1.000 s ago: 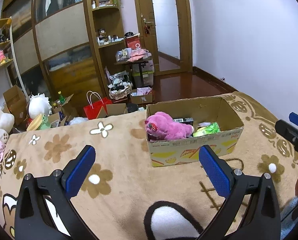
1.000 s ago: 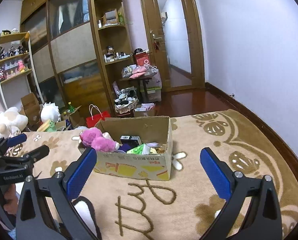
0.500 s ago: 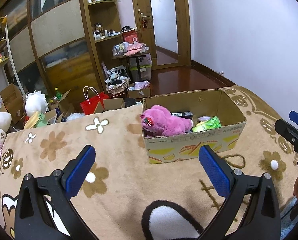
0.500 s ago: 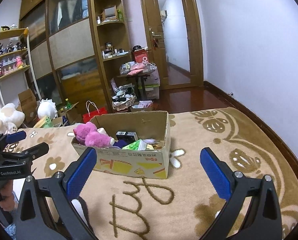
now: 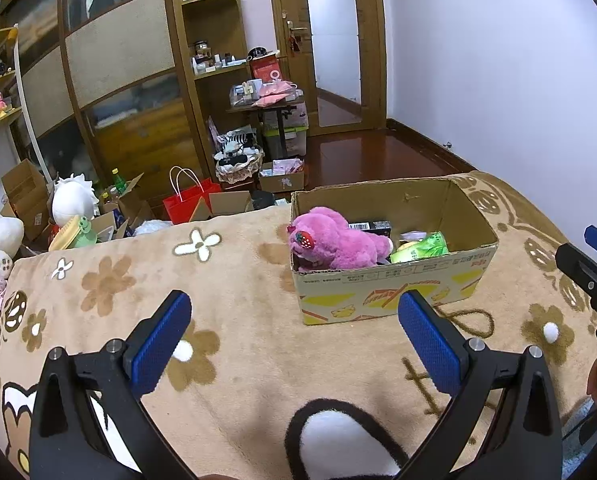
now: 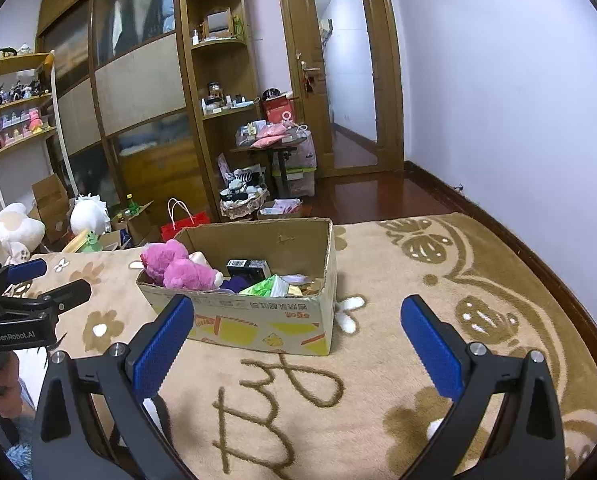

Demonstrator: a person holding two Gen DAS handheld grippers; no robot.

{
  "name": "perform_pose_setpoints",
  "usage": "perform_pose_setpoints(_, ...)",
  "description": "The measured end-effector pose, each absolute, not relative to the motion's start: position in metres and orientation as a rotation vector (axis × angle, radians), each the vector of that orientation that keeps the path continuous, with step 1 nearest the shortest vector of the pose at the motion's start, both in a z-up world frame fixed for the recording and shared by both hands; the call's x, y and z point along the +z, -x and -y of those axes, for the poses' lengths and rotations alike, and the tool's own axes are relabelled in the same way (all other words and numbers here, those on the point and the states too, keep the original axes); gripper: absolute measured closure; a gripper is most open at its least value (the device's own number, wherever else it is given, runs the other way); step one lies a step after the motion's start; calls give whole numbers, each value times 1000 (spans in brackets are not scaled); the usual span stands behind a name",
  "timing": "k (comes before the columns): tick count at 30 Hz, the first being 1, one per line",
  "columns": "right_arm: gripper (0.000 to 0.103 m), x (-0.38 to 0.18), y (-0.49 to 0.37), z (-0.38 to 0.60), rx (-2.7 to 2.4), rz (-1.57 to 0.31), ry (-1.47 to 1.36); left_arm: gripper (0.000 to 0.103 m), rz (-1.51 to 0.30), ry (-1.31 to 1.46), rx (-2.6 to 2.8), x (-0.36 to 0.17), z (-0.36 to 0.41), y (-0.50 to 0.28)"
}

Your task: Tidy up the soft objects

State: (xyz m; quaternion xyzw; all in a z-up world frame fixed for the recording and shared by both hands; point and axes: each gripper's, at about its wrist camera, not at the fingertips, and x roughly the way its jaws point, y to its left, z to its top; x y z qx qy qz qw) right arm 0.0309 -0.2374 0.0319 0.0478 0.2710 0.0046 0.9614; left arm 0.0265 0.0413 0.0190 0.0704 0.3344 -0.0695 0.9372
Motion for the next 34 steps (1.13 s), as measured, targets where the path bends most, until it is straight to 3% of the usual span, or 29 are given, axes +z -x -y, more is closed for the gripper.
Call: perform_pose_setpoints(34,0,32,-30,245,-13,-548,-99,1,-684,-147,-146,20,-41,-26)
